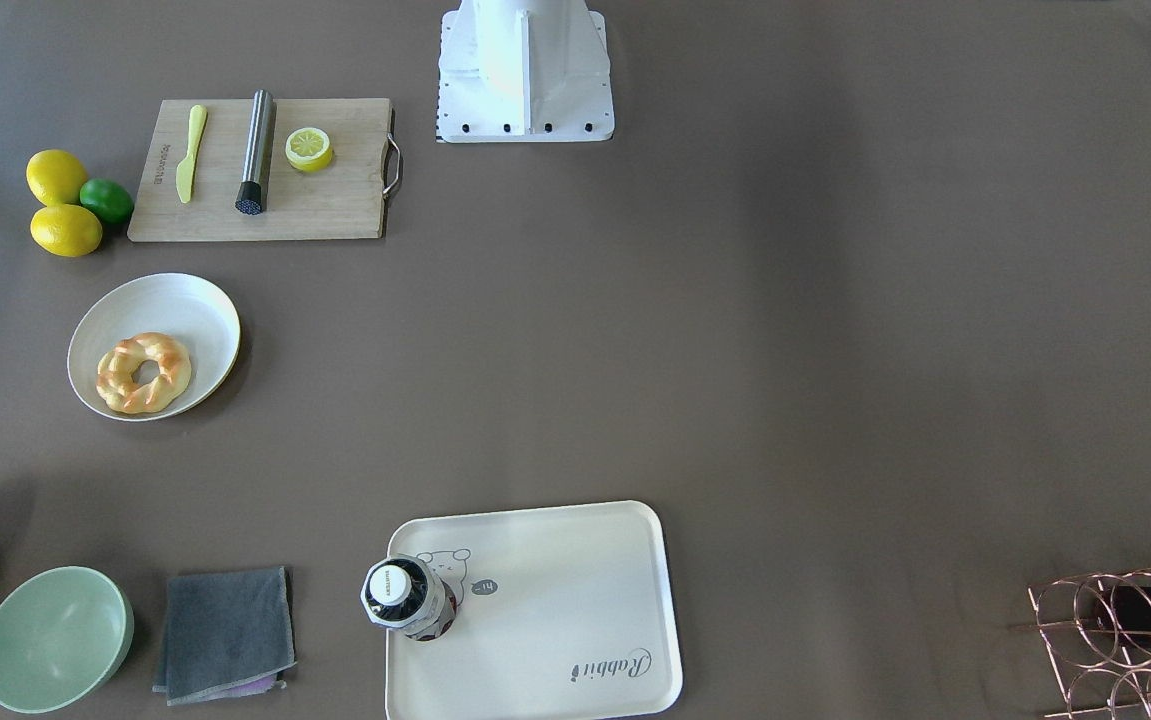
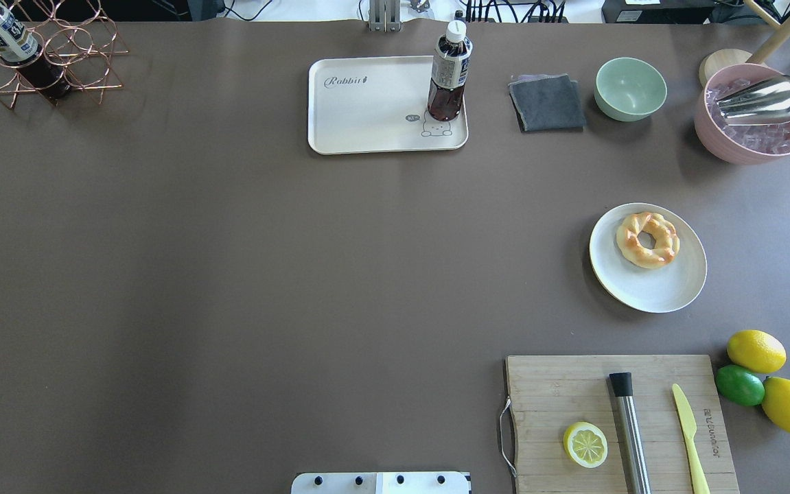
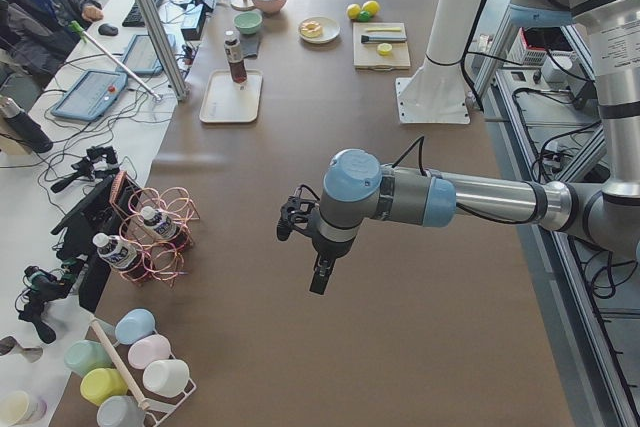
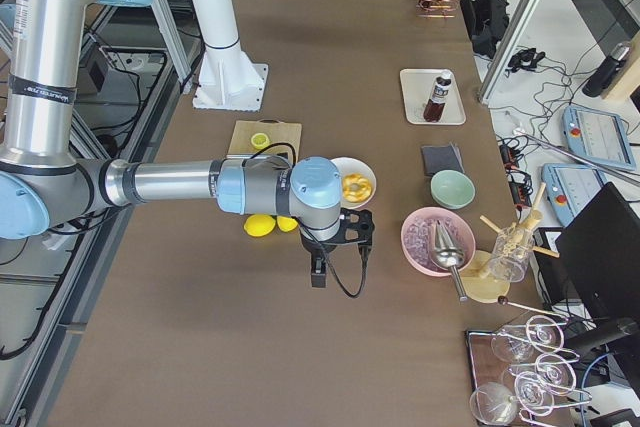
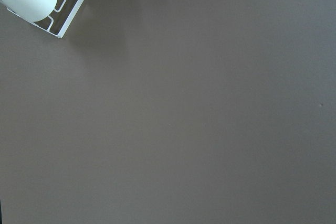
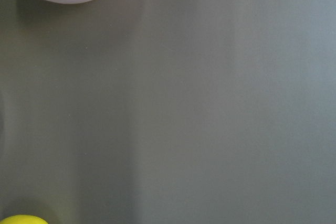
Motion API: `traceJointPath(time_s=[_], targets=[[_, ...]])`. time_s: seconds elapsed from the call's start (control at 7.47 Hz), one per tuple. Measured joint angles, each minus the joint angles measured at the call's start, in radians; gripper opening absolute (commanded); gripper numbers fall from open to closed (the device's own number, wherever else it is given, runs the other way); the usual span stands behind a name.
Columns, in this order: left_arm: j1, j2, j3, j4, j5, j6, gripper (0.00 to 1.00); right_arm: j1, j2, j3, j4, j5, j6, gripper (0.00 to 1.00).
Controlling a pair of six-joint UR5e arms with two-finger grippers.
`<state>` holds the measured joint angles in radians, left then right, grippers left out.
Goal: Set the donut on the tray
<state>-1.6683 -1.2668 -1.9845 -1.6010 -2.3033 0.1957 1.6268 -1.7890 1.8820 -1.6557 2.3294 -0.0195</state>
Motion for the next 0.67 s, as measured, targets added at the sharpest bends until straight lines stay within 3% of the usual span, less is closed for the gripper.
traceJointPath(time_s=[0.67], targets=[[0.0,0.012,-0.006,-0.006,-0.004,0.0,0.98,-0.048,0.009,0.01,0.002,-0.049,0.013,1.0]])
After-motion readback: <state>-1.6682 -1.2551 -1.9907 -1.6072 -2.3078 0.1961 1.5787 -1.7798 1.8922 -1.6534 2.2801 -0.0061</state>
